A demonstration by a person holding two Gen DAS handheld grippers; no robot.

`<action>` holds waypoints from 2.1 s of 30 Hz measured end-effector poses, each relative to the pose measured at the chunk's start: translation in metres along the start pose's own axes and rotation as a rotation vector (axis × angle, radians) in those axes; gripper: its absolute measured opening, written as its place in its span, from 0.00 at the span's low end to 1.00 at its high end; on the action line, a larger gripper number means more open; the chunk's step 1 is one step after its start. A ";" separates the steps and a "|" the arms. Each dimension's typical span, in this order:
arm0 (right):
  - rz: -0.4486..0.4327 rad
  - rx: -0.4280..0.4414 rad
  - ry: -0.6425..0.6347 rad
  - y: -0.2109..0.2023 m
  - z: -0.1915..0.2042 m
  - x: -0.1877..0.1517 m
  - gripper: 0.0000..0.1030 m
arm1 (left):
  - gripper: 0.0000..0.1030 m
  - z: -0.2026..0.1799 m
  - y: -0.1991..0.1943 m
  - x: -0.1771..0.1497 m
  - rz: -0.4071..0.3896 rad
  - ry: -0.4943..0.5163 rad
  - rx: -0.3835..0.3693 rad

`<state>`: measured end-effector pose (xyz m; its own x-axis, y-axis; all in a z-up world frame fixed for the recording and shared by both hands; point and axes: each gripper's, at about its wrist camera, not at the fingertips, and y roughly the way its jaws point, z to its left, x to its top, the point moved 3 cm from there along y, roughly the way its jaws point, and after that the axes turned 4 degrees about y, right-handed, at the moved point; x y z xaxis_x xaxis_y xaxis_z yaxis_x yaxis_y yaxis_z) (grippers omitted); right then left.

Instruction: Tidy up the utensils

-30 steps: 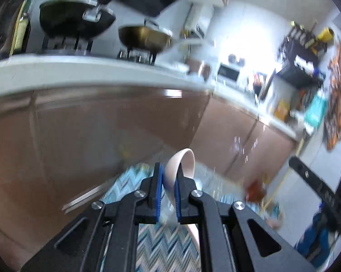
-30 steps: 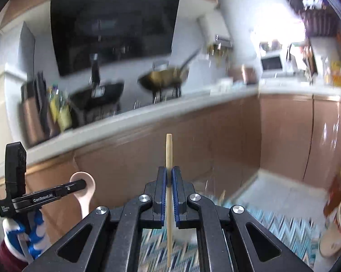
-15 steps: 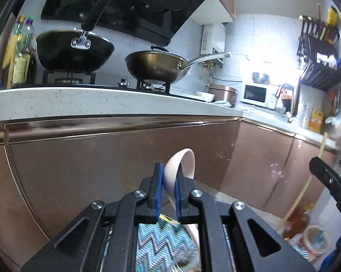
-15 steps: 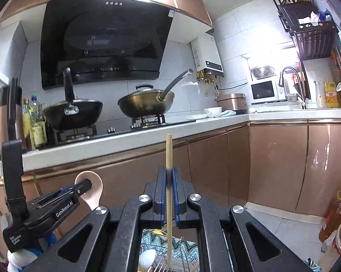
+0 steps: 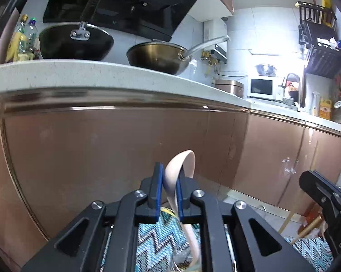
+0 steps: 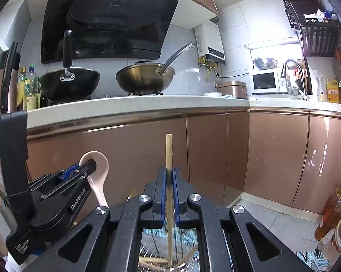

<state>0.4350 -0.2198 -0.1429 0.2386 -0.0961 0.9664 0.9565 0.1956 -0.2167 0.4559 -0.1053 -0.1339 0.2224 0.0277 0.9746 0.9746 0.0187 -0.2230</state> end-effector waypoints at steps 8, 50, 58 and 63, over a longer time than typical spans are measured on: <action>0.051 -0.010 0.017 -0.010 -0.004 -0.012 0.27 | 0.27 0.005 -0.005 -0.013 0.071 -0.032 -0.106; 0.064 -0.275 0.037 -0.248 0.041 -0.005 1.00 | 0.75 0.081 -0.297 0.041 -0.033 0.101 -0.017; 0.018 -0.302 0.034 -0.285 0.050 0.005 1.00 | 0.75 0.091 -0.330 0.048 -0.068 0.091 0.004; -0.004 -0.319 0.023 -0.304 0.054 0.009 1.00 | 0.75 0.093 -0.344 0.050 -0.087 0.096 0.010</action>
<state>0.1374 -0.2271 -0.0608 0.2353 -0.1188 0.9646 0.9609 -0.1205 -0.2493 0.1290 -0.0175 -0.0108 0.1384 -0.0707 0.9879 0.9902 0.0268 -0.1368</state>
